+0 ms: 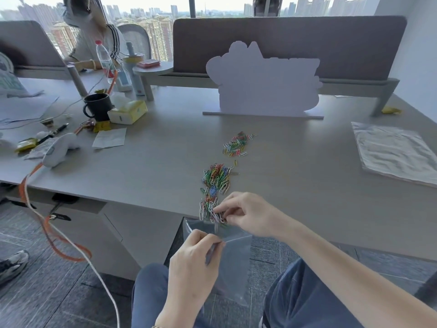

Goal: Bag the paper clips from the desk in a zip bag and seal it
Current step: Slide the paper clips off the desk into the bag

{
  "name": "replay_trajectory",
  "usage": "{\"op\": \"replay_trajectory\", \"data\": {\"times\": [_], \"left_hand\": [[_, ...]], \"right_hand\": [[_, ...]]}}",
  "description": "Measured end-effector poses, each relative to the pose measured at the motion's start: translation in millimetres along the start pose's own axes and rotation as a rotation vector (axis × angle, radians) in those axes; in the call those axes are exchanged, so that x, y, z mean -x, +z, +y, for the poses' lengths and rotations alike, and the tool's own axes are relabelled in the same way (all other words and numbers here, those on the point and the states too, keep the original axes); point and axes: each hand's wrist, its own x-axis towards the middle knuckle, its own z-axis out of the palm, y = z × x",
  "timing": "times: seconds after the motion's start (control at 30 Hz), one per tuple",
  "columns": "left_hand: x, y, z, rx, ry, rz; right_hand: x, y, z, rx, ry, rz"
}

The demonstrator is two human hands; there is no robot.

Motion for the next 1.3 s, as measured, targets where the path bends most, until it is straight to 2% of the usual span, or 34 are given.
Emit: {"op": "replay_trajectory", "data": {"times": [0.1,0.17,0.27,0.33,0.5,0.8,0.97,1.07,1.17,1.3], "left_hand": [[-1,-2,-1,0.012,-0.002,0.003],[-1,-3,-2,0.015,-0.009,0.009],[-2,-4,-3,0.018,-0.021,0.006],[-3,-4,-6,0.007,-0.027,-0.009],[-6,-5,-8,-0.002,-0.039,-0.022],[-5,-4,-17,0.055,-0.039,0.011],[-6,-6,-20,0.070,-0.027,0.044],[-6,-8,-21,0.072,-0.023,0.042],[-7,-9,-22,0.074,-0.027,0.042],[-7,-9,-24,0.079,-0.041,0.039]], "right_hand": [[2,-7,-1,-0.192,0.046,-0.021],[-3,-17,1,-0.218,0.067,0.066],[-31,-35,15,0.028,0.107,0.262],[-53,-43,28,0.217,0.153,0.305],[-88,-45,34,0.321,0.196,0.222],[-45,-11,-9,0.252,0.021,0.055],[-29,9,-17,0.070,0.022,-0.010],[-24,14,-20,-0.194,0.054,-0.071],[-29,4,-15,-0.335,0.065,0.015],[-55,-18,2,-0.181,0.151,0.253]]}}
